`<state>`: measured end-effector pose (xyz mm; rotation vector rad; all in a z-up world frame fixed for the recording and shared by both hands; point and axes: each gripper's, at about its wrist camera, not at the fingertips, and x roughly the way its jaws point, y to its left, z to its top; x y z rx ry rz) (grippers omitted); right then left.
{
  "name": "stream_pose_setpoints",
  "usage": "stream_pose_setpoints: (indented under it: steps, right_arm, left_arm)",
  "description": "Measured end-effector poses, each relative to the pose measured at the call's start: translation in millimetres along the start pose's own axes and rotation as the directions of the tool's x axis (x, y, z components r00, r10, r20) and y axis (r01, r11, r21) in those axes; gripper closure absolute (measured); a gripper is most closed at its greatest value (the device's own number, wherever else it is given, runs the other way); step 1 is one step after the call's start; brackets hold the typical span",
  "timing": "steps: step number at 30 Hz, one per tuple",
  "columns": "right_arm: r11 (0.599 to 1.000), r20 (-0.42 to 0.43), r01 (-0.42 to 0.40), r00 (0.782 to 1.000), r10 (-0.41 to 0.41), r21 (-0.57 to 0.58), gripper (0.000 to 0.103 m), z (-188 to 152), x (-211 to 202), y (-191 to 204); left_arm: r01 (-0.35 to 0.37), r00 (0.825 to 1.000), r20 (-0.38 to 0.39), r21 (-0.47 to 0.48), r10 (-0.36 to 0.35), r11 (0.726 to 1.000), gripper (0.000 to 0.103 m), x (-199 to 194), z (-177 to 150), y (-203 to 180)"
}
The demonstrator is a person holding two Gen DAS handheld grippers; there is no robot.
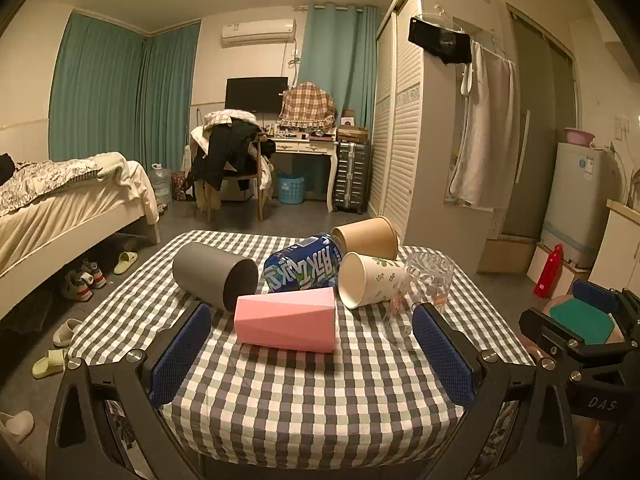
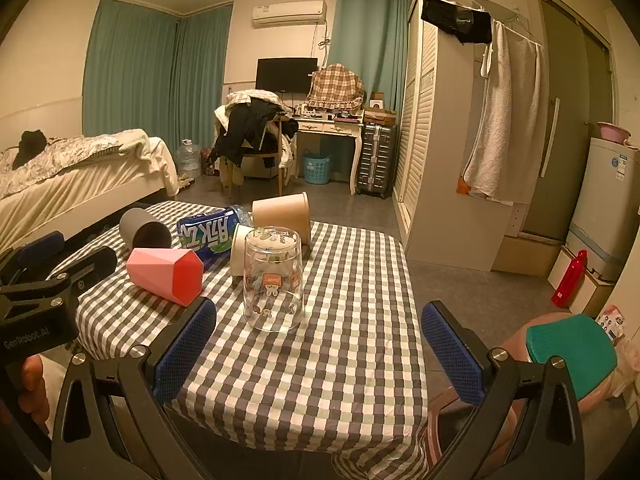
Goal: Flip cup upside down
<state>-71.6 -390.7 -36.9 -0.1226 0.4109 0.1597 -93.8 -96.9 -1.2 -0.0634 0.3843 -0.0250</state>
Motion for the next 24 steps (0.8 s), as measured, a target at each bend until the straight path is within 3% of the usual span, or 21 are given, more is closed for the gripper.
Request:
stream_pose_setpoints:
  steps: [24]
  right_arm:
    - [1.0, -0.017, 0.007, 1.0, -0.007, -0.007, 0.0, -7.0, 3.5, 0.3]
  left_arm:
    - [-0.006, 1.0, 0.0, 0.0, 0.006, 1.0, 0.0, -0.4, -0.9, 0.5]
